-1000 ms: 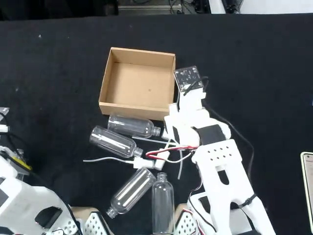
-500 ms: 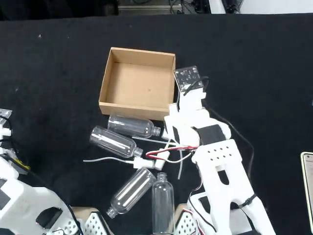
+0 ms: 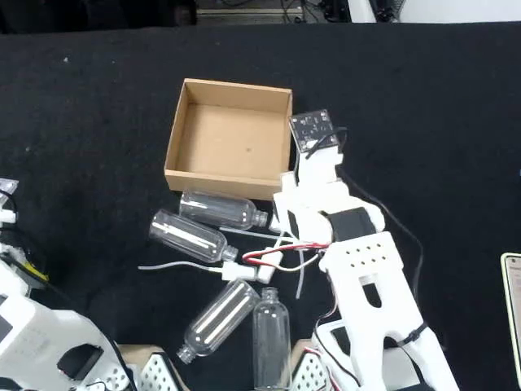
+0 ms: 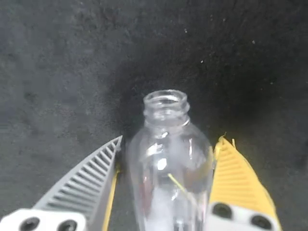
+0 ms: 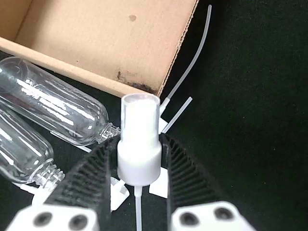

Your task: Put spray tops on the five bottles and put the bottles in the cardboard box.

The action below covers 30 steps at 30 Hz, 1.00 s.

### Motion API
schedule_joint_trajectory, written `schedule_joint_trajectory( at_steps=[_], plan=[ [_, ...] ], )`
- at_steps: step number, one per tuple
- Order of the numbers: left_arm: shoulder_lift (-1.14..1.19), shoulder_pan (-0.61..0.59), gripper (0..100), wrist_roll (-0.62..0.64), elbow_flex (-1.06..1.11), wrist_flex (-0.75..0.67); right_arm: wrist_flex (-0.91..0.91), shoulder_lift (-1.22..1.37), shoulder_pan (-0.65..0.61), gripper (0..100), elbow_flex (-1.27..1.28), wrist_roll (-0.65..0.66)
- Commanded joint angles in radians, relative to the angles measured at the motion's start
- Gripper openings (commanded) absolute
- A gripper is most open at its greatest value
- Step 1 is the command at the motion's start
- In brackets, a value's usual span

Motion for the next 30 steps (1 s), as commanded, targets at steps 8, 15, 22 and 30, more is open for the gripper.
schedule_joint_trajectory(
  at_steps=[8, 15, 22, 30],
  plan=[
    [-0.011, -0.031, 27, -0.11, -0.104, 0.114, -0.017, -0.048, -0.012, 1.1, -0.008, 0.0],
    [-0.009, -0.074, 27, -0.163, -0.094, 0.114, -0.017, -0.048, -0.012, 1.1, -0.008, 0.0],
    [-0.009, -0.068, 27, -0.172, -0.071, 0.112, -0.015, -0.048, -0.012, 1.1, -0.008, 0.0],
    [-0.009, -0.076, 27, -0.227, -0.073, 0.112, -0.015, -0.048, -0.012, 1.1, -0.008, 0.0]
  ],
)
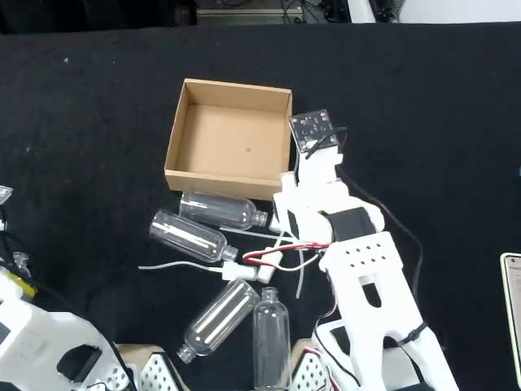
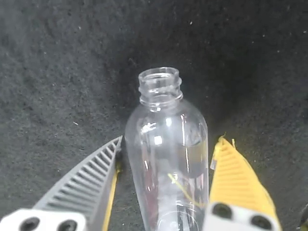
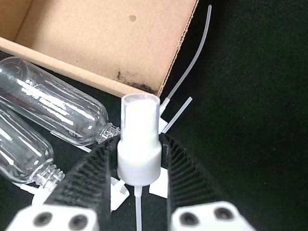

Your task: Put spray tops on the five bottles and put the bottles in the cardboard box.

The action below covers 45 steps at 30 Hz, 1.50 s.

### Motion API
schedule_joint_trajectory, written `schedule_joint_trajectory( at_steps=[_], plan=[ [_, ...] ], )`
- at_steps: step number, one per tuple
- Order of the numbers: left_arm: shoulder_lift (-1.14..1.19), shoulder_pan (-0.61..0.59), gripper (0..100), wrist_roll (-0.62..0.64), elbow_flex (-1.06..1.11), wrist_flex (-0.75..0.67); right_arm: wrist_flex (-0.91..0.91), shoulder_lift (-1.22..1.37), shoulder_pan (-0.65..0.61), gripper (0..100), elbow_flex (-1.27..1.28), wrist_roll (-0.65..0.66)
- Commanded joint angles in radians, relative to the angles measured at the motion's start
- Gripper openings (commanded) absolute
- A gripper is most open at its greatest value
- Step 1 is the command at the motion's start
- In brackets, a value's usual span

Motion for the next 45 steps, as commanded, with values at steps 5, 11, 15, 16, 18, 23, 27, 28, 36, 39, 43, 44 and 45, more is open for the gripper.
schedule_joint_trajectory(
  at_steps=[5, 11, 15, 16, 18, 23, 27, 28, 36, 39, 43, 44, 45],
  plan=[
    [-0.009, -0.01, 27, -0.035, 0.002, 0.003, -0.015, -0.047, -0.011, 1.1, -0.008, 0.0],
    [-0.009, -0.01, 27, -0.026, 0.081, -0.126, -0.015, -0.047, -0.011, 1.1, -0.007, 0.0],
    [-0.012, -0.012, 27, -0.025, 0.096, -0.147, -0.015, -0.047, -0.011, 1.1, -0.007, 0.0],
    [-0.017, -0.013, 27, -0.025, 0.094, -0.147, -0.015, -0.047, -0.011, 1.1, -0.007, 0.0],
    [-0.021, -0.013, 27, -0.025, 0.096, -0.146, -0.015, -0.047, -0.011, 1.1, -0.007, 0.0],
    [-0.023, -0.007, 19, -0.034, 0.093, -0.064, -0.015, -0.047, -0.011, 1.1, -0.007, 0.0],
    [-0.023, 0.045, 5, -0.023, 0.03, 0.057, -0.014, -0.048, -0.009, 1.1, -0.016, 0.0],
    [-0.023, 0.065, 4, -0.021, 0.005, 0.103, -0.014, -0.051, -0.009, 1.1, -0.016, 0.0],
    [-0.166, 0.351, 6, 0.293, -0.2, 0.381, 0.064, -0.24, 0.095, 1.1, -0.053, 0.0],
    [-0.324, 0.499, 6, 0.434, -0.157, 0.364, 0.071, -0.286, 0.121, 1.1, -0.088, -0.008],
    [-0.56, 0.674, 6, 0.698, -0.033, 0.198, 0.071, -0.275, 0.129, 1.1, -0.165, -0.011],
    [-0.611, 0.707, 6, 0.773, -0.001, 0.143, 0.071, -0.266, 0.126, 1.1, -0.189, -0.017],
    [-0.658, 0.739, 6, 0.842, 0.03, 0.091, 0.069, -0.259, 0.126, 1.1, -0.217, -0.038]
  ],
)
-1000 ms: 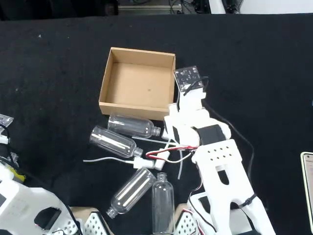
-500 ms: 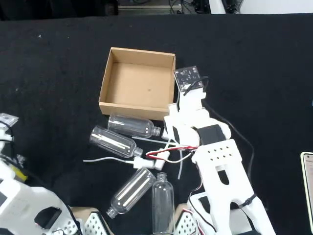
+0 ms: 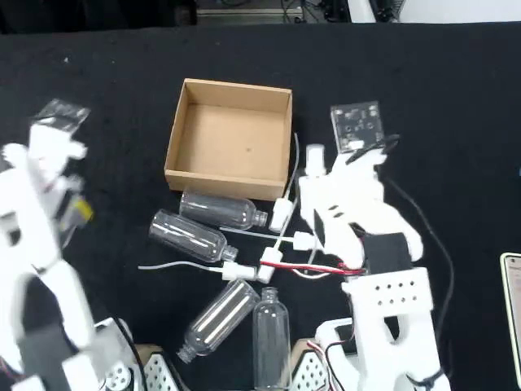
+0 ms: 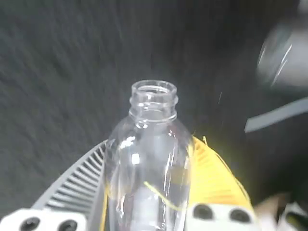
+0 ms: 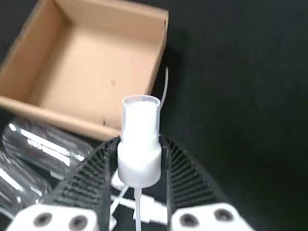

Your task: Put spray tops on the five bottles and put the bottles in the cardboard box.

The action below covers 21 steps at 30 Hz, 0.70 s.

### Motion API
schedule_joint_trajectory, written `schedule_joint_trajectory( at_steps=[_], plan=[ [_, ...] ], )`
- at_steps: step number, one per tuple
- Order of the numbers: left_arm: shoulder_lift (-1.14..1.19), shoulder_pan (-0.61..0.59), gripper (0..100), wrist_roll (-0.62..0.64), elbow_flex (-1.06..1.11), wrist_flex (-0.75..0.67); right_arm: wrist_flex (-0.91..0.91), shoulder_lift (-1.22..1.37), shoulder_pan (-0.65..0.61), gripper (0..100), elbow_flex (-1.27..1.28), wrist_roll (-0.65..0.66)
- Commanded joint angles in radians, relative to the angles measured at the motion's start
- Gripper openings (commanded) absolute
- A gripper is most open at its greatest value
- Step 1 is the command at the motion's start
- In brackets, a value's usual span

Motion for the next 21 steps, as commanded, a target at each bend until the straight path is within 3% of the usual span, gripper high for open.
schedule_joint_trajectory(
  at_steps=[1, 7, 12, 21],
  plan=[
    [-0.284, 0.171, 6, 0.341, 0.11, -0.232, -0.002, -0.002, 0.015, 1.1, -0.15, -0.06],
    [-0.48, 0.309, 6, 0.585, 0.308, -0.488, -0.032, 0.048, 0.011, 1.1, -0.354, -0.213],
    [-0.629, 0.433, 6, 0.701, 0.51, -0.703, -0.275, 0.081, -0.066, 1.1, -0.384, -0.279],
    [-0.913, 0.481, 6, 0.729, 0.894, -1.06, -0.594, 0.085, -0.175, 1.1, -0.383, -0.279]
  ],
)
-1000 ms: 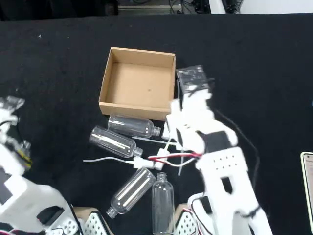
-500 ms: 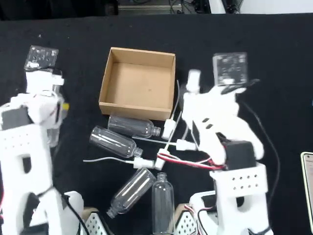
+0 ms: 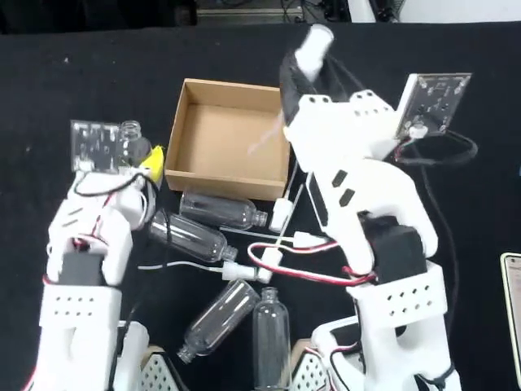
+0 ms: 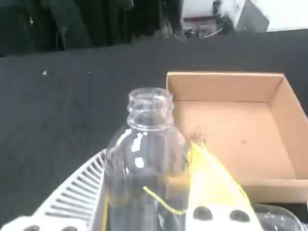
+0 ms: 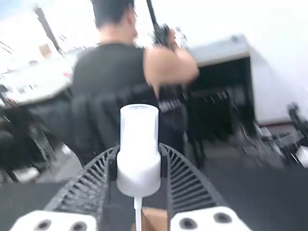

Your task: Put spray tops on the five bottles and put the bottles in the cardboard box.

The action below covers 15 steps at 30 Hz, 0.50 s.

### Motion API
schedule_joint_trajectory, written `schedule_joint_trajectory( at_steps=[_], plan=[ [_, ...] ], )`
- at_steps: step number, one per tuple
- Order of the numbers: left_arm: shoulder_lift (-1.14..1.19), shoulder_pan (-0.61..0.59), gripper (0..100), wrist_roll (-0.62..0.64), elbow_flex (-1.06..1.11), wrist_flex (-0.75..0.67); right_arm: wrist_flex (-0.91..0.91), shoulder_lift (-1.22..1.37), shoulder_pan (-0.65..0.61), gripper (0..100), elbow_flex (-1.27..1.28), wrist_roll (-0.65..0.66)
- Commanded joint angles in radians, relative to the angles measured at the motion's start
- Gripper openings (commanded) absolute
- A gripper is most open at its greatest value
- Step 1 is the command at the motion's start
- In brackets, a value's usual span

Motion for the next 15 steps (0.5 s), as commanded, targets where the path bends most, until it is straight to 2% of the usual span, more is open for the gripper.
schedule_joint_trajectory(
  at_steps=[1, 10, 13, 15],
  plan=[
    [-0.157, 0.024, 6, 0.015, 0.142, -0.183, -0.106, 0.012, -0.06, 1.1, -0.056, -0.011],
    [-0.443, 0.13, 6, 0.011, 0.516, -0.591, -0.245, 0.004, -0.072, 1.1, -0.044, -0.011],
    [-0.537, 0.154, 6, 0.012, 0.601, -0.649, -0.245, 0.002, -0.075, 1.1, -0.044, -0.011],
    [-0.58, 0.162, 6, 0.014, 0.596, -0.611, -0.244, 0.002, -0.075, 1.1, -0.042, -0.015]
  ],
)
